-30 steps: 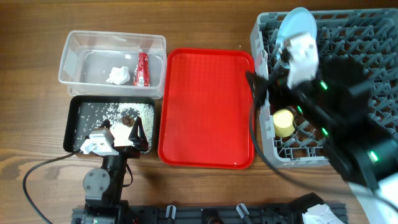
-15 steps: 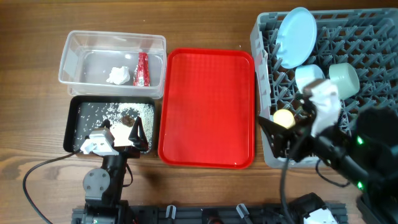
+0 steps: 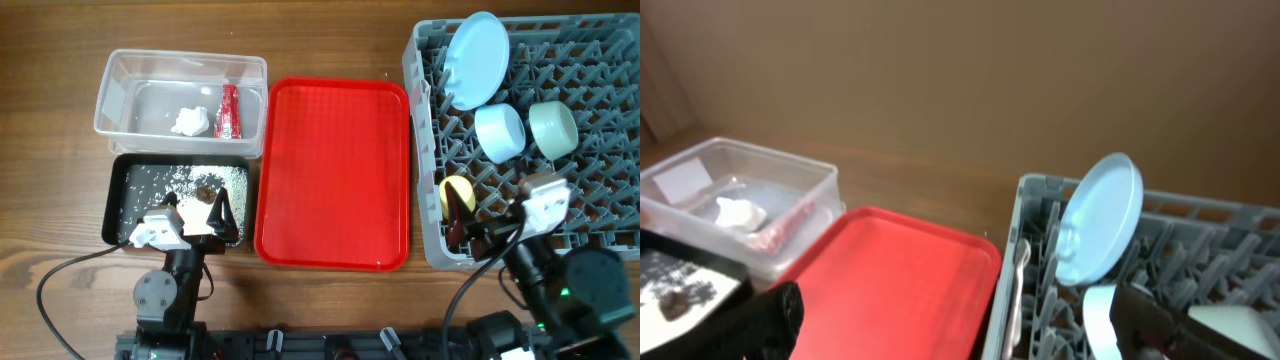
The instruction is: Sort waste into correct bins and load items into the dishwasher rack
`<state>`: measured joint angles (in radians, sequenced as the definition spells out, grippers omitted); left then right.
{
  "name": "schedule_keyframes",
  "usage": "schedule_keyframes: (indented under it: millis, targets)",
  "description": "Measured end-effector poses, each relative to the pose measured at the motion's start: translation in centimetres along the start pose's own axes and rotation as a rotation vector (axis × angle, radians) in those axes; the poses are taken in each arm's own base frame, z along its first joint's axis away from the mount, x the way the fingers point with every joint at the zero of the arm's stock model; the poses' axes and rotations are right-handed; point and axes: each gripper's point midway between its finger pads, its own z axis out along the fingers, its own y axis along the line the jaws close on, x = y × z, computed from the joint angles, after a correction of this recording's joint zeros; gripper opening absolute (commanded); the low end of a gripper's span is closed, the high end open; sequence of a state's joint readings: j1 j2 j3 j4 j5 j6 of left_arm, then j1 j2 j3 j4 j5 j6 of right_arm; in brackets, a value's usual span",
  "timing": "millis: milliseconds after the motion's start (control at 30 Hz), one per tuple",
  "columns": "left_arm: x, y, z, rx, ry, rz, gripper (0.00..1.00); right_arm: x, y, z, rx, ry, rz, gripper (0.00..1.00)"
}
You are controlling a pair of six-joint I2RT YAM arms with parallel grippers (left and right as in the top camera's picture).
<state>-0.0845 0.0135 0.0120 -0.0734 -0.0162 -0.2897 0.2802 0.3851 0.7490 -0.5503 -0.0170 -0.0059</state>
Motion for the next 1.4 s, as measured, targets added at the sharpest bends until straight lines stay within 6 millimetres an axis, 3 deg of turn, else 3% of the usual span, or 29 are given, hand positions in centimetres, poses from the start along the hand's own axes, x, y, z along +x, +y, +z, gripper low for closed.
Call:
schedule_keyframes:
  millis: [233, 500, 633, 900, 1400]
  targets:
    - [0.0, 0.0, 0.0, 0.0, 0.0, 0.0, 1.0, 6.9, 0.0, 1.3, 0.003, -0.051, 0.0, 1.0]
    - [0.0, 0.0, 0.0, 0.0, 0.0, 0.0, 1.0, 10.9, -1.6, 3.6, 0.067, -0.171, 0.004, 1.0]
    - [0.0, 0.0, 0.0, 0.0, 0.0, 0.0, 1.0, 11.4, -1.9, 4.3, 0.077, -0.231, 0.001, 1.0]
    - [0.0, 0.0, 0.0, 0.0, 0.0, 0.0, 1.0, 12.9, -2.6, 4.6, 0.106, -0.183, 0.006, 1.0]
    - [0.0, 0.0, 0.0, 0.0, 0.0, 0.0, 1.0, 13.0, -2.6, 4.6, 0.106, -0.181, 0.007, 1.0]
